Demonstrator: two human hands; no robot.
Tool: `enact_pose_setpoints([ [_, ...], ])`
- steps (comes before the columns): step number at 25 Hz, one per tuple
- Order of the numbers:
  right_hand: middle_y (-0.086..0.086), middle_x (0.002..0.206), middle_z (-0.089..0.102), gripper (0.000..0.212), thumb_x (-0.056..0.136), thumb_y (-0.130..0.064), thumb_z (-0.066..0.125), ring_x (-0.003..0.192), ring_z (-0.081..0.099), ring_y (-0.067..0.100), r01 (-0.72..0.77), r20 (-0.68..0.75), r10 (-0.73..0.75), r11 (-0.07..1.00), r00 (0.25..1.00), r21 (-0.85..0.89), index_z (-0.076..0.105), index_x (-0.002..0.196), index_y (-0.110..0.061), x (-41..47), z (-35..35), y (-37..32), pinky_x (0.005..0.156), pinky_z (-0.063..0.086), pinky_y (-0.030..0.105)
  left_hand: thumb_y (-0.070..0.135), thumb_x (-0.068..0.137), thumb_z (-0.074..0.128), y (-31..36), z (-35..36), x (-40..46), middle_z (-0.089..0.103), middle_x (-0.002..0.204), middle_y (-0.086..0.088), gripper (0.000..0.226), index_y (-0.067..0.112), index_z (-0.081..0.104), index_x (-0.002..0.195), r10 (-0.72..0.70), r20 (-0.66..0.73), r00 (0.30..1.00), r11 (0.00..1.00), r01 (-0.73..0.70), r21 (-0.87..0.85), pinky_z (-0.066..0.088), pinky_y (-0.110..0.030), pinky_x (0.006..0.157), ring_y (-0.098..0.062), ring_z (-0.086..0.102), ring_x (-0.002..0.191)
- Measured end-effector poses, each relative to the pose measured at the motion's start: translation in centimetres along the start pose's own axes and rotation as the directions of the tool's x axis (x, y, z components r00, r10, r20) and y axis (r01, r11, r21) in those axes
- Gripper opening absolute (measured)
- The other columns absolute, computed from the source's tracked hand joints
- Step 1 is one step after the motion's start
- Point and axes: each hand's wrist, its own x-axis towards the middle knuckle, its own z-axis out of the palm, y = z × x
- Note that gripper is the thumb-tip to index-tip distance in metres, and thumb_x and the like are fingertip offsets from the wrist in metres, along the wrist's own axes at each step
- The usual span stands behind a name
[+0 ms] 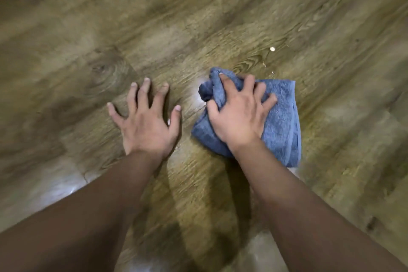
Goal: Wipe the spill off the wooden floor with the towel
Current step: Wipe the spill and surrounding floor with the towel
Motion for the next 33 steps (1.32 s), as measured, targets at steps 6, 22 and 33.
enact_pose_setpoints([
  [6,0.008,0.126,0.048,0.065,0.079,-0.064,0.046,0.111,0.041,0.032,0.023,0.052,-0.021,0.999,0.998,-0.042,0.052,0.138,-0.038,3.4,0.3,-1.0,0.101,0.026,0.058,0.065,0.098,0.033,0.1,-0.3,0.1,0.032,0.163,0.002,0.055,0.043,0.043,0.147,-0.014,0.027,1.0,0.999,0.013,0.034,0.01,-0.072,0.115,-0.022,0.018,0.154],
  [22,0.005,0.127,0.05,0.066,0.074,-0.057,0.051,0.107,0.046,0.032,0.005,0.097,-0.006,1.0,0.995,0.006,0.054,0.138,-0.038,-10.8,-2.8,4.1,0.097,0.03,0.055,0.071,0.089,0.033,2.5,-2.4,8.3,0.038,0.147,-0.014,0.064,0.027,0.049,0.133,0.133,0.266,0.955,0.985,-0.156,0.068,0.009,-0.079,0.111,-0.036,0.028,0.141],
  [33,0.006,0.131,0.054,0.071,0.07,-0.059,0.053,0.117,0.046,0.034,0.04,0.137,-0.036,0.999,0.99,-0.032,0.056,0.138,-0.039,-10.7,-2.6,4.5,0.097,0.028,0.056,0.09,0.068,0.059,8.9,-1.2,19.6,-0.055,0.15,-0.001,0.123,0.055,-0.029,0.148,-0.059,0.752,0.657,0.989,0.141,-0.045,-0.008,-0.075,0.114,-0.042,-0.05,0.135],
])
